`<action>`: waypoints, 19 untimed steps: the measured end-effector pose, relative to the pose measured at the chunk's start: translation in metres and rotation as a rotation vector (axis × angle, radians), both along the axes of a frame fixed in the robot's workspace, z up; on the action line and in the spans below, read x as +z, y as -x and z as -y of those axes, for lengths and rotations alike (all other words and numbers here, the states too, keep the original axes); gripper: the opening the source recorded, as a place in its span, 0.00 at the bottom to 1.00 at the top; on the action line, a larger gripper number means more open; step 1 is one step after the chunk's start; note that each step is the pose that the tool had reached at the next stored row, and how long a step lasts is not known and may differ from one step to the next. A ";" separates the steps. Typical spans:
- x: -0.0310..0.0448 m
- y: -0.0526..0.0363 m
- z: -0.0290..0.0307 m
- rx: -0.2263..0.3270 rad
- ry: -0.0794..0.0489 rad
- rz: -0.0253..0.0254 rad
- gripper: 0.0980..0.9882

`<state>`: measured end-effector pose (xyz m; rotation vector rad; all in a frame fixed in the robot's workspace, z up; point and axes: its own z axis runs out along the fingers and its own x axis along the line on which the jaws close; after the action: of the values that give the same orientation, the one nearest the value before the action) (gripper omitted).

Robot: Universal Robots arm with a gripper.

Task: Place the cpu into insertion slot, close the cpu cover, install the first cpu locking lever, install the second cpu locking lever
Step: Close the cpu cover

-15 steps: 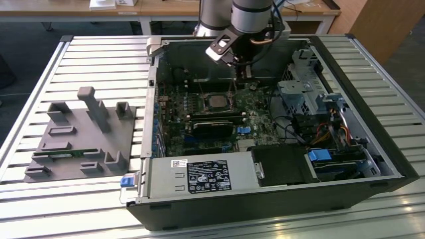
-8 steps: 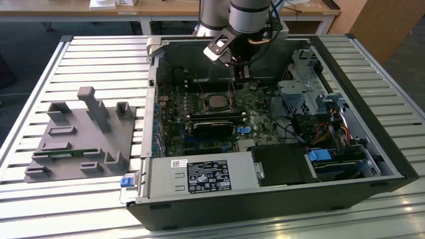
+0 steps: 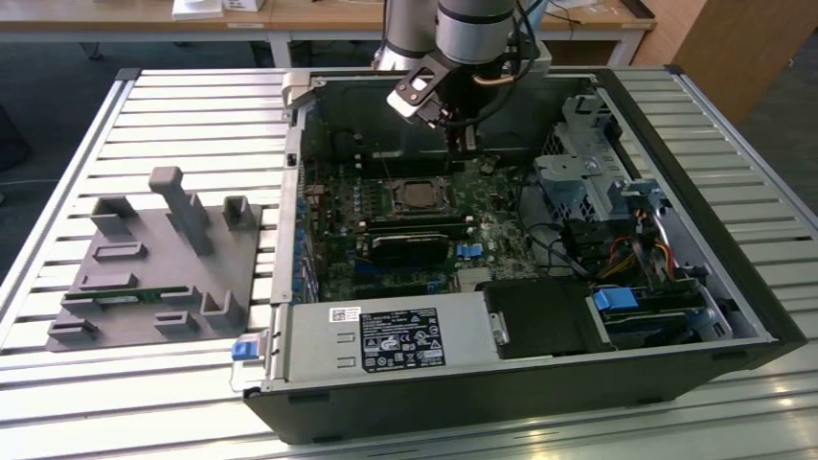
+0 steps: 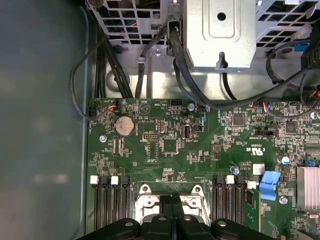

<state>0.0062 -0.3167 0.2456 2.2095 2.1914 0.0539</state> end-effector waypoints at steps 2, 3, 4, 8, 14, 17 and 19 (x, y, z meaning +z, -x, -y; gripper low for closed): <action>0.0000 0.0010 0.0000 0.000 0.000 0.0000 0.01; 0.0000 0.0014 0.0000 0.000 0.000 0.0000 0.01; 0.0000 0.0022 0.0000 0.000 0.000 0.0000 0.01; -0.0001 0.0036 0.0000 0.000 0.000 0.0000 0.01; 0.0000 0.0059 0.0000 0.000 0.000 0.0000 0.01; 0.0000 0.0070 0.0000 0.000 0.000 0.0000 0.01; 0.0000 0.0077 0.0000 0.000 0.000 0.0000 0.01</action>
<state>-0.0014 -0.3166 0.2456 2.2095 2.1914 0.0539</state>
